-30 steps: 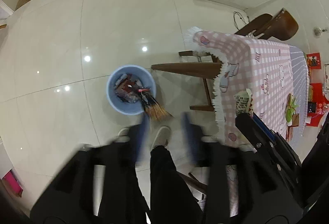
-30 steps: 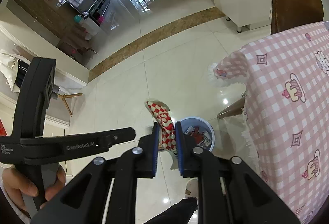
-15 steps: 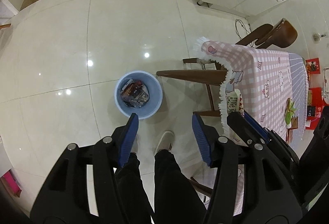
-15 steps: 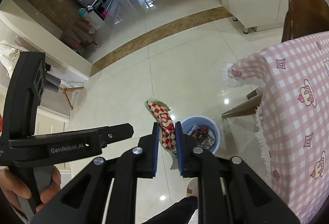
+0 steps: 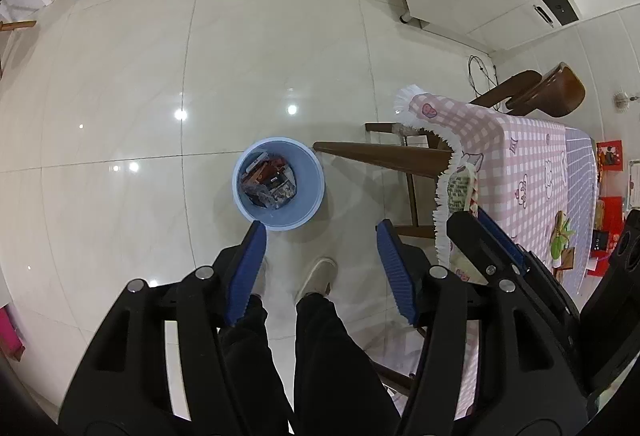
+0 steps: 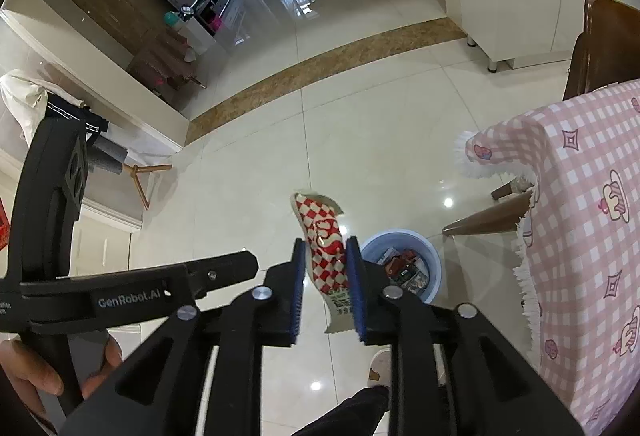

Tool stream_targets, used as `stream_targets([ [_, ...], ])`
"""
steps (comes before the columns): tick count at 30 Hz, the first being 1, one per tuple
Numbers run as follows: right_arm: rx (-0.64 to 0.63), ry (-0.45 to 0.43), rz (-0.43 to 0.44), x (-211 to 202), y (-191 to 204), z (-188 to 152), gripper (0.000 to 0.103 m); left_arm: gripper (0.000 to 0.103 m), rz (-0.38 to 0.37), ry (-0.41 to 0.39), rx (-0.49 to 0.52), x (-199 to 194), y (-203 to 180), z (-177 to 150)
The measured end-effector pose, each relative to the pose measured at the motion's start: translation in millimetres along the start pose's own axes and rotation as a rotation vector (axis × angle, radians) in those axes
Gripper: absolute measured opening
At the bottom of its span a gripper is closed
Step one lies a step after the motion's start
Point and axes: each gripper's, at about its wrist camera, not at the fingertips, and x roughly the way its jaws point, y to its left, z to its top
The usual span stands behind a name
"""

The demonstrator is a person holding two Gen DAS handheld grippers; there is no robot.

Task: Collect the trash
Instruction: 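Carry the black packet and red-checkered wrapper over the blue bin and open both tools, then grasp the green leaf ornament with the left tool while the right tool grasps the white dropper bottle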

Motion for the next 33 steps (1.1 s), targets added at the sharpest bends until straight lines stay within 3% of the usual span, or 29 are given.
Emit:
stream_targets([
  [9, 0.033, -0.007, -0.014, -12.4, -22.4, -1.9, 0.031, 0.06, 0.011, 0.012, 0.02, 7.8, -23.3, -2.3],
  [14, 0.107, -0.055, -0.054, -40.0, -68.3, -6.0, 0.031, 0.06, 0.002, 0.003, 0.1, 15.1, -71.9, 0.1],
  [22, 0.307, -0.196, -0.196, -120.8, -199.1, -31.9, 0.031, 0.065, -0.079, 0.008, 0.396, 46.2, -240.4, -13.4],
  [27, 0.447, -0.298, -0.352, -185.9, -293.9, -68.4, 0.032, 0.066, -0.137, 0.065, 0.558, 88.0, -355.4, -43.5],
  [33, 0.589, -0.329, -0.48, -231.7, -388.0, -112.7, 0.036, 0.066, -0.177, 0.137, 0.719, 138.1, -462.7, -96.9],
])
